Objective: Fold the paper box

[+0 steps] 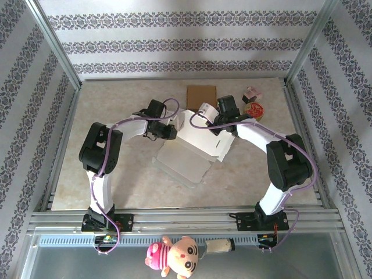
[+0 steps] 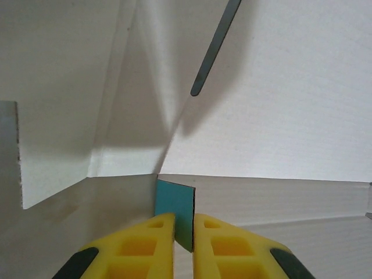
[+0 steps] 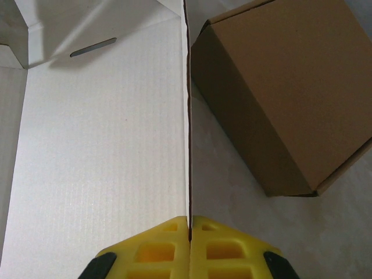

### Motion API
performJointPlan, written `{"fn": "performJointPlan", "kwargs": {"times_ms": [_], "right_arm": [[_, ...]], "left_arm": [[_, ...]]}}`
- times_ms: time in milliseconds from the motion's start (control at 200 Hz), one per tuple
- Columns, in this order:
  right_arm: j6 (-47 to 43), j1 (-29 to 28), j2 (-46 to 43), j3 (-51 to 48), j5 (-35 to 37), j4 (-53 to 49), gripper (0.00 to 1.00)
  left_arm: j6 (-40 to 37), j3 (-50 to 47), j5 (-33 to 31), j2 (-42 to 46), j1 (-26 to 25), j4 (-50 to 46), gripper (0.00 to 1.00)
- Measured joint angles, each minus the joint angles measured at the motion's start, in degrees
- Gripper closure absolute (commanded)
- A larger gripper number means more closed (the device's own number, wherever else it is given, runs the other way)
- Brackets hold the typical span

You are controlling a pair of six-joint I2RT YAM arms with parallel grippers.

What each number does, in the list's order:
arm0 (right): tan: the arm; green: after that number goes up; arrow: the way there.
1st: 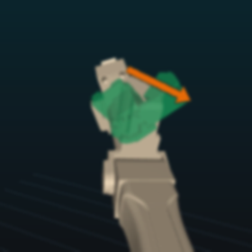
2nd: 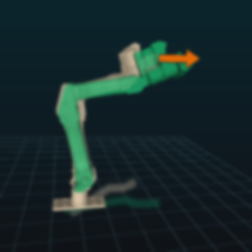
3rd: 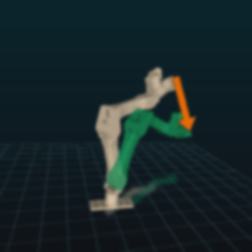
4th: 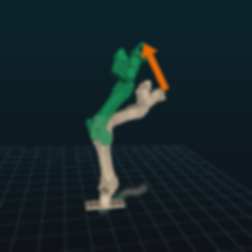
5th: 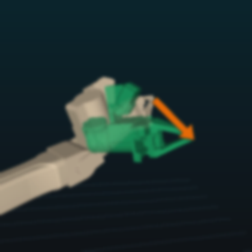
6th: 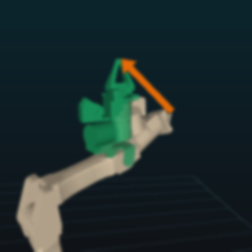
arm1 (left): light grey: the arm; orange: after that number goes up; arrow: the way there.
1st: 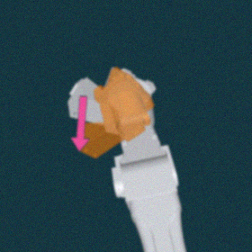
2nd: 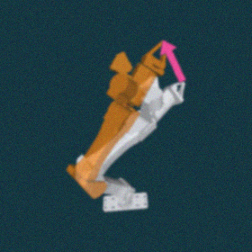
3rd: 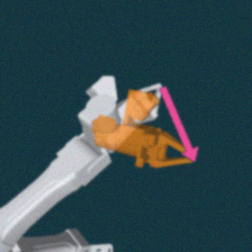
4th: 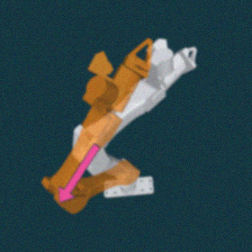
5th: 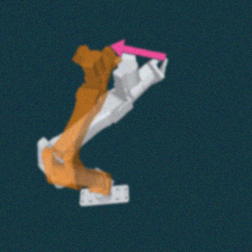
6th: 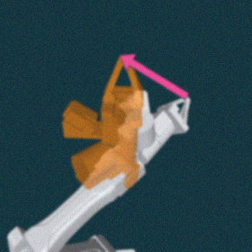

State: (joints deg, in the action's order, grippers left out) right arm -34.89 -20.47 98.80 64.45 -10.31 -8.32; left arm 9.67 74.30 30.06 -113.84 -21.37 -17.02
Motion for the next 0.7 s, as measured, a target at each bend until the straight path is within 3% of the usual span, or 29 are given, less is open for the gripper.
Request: {"fn": "performJointPlan", "kwargs": {"times_ms": [450,700], "right_arm": [[-0.07,0.11,-0.33,-0.02,0.90,0.11,0.98],[-2.80,-0.92,-2.73,-0.61,1.62,0.07,0.98]], "left_arm": [[2.80,-1.27,2.27,-0.98,-1.64,3.39,0.80],[-0.17,-2.86,-3.17,4.98,-2.14,3.85,0.62]]}}
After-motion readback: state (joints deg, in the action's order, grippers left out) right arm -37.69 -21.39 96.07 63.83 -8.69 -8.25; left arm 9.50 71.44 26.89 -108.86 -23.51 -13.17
